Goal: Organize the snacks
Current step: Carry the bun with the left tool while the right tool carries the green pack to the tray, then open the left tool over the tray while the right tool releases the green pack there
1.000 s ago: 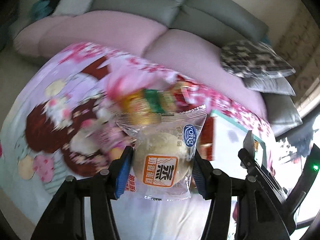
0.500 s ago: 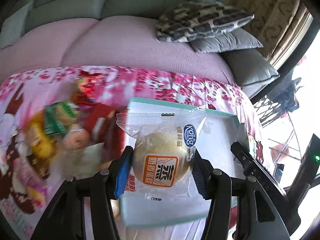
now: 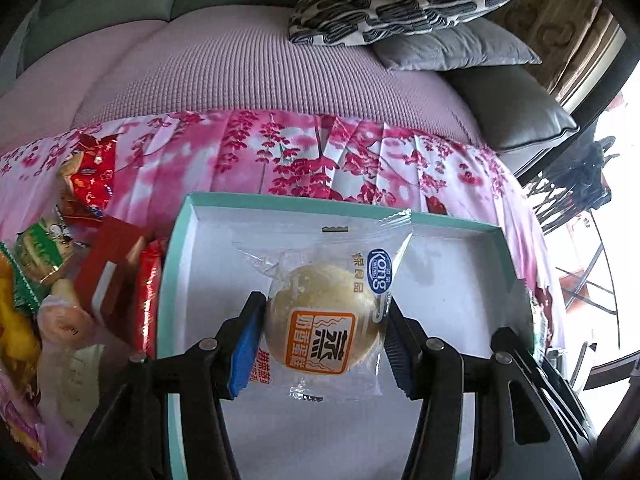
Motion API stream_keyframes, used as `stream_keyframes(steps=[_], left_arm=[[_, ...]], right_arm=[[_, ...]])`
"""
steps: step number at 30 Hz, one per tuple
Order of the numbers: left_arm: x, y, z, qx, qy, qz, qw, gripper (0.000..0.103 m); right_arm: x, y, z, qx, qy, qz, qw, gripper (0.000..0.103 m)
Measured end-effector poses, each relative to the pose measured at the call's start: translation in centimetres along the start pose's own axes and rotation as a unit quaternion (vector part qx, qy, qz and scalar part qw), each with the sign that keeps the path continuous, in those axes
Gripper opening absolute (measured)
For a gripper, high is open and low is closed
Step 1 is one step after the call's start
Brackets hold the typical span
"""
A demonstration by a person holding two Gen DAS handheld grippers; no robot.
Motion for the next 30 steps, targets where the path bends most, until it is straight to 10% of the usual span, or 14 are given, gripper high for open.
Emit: stream_keyframes(steps=[17,23,30], left_arm=[[-1.1,-1.7,-5.2,0.004,0.002,-0.031,0.9995,0.084],[-1.2,-6.4,-9.0,0.069,0.047,-0.058,0.9948,0.096],[-3.8,-14.3,-11.5,0.146,0.092,-0.107,0.9792,0.103]], right_arm=[[-0.7,-0.3,0.3,-0.001,-0.027,-0.001,1.000,0.072],[-0.8,-0.6,0.0,0.003,-0.027,-0.002,1.000,0.101],[-0.7,-2.1,-0.8,0.020,-0.015,-0.015,1.000,0.103]])
Point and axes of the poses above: each gripper's, at about its wrist camera, not at the fingertips, and z roughly the way its jaws point, y to its right, x to its top, the point moved 9 cm from there along z, roughly the way its jaws point, and after that the axes turned 1 degree about -y, right-handed, at the moved point
